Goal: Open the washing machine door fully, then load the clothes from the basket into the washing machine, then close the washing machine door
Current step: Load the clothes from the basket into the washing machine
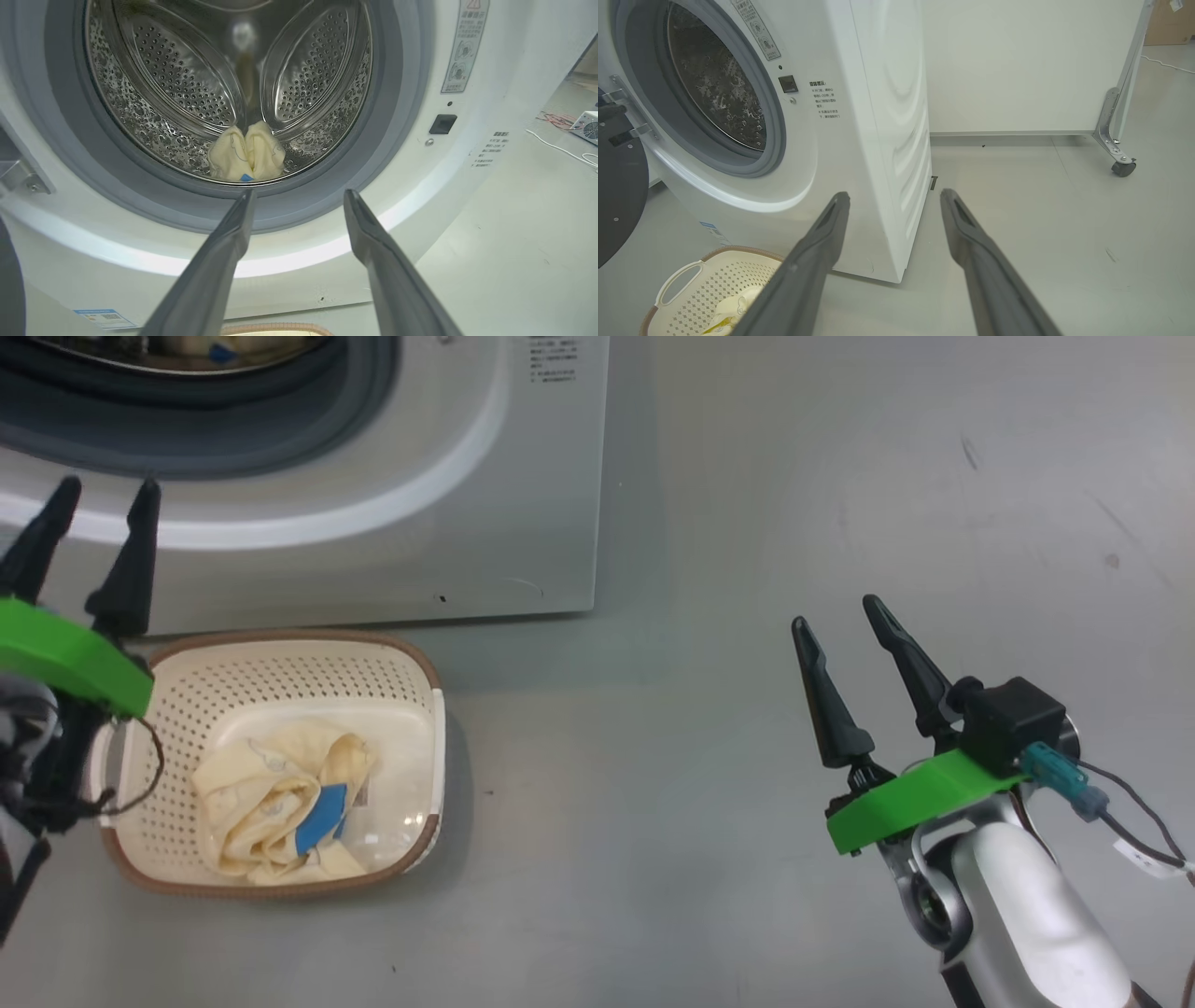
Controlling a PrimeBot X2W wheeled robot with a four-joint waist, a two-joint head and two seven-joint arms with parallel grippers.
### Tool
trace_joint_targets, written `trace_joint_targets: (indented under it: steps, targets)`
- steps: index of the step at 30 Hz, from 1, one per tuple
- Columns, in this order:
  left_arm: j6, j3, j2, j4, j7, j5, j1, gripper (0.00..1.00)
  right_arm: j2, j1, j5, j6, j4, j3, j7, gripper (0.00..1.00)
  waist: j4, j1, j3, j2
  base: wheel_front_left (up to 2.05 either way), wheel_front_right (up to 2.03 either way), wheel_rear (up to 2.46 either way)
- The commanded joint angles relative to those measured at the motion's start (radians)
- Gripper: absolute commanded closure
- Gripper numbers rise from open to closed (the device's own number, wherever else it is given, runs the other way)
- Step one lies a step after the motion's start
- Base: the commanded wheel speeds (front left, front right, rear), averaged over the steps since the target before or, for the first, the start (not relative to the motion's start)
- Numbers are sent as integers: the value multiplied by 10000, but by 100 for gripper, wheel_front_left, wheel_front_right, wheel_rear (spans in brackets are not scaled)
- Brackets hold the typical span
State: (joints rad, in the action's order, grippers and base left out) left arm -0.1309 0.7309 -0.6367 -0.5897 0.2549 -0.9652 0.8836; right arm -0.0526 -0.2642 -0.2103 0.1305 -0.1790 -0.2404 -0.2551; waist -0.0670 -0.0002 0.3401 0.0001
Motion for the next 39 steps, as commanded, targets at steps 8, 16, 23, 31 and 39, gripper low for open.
trace_joint_targets:
  steps: [8,16,23,31,39]
  targets:
    - [288,-2623,-236,1525,68,967,-2362,0,24,474,-161,2,-10,-178,-67,0,309,2,-1690,-1,0,0,0]
    - [600,-3871,-97,2995,68,1882,-4520,0,24,833,-272,2,-95,-182,-67,0,392,2,-2518,-1,0,0,0]
    - [1002,-4905,375,4201,68,2490,-6442,0,24,1150,-366,2,15,-188,-67,0,457,2,-2865,-1,0,0,0]
    - [1313,-5447,1012,5028,68,3224,-7723,0,24,1402,-405,2,14,-153,-67,0,554,2,-3141,-1,0,0,0]
    - [1412,-5492,1766,5155,68,3902,-8187,0,24,1443,-468,2,-21,-180,-67,0,587,2,-3260,-1,0,0,0]
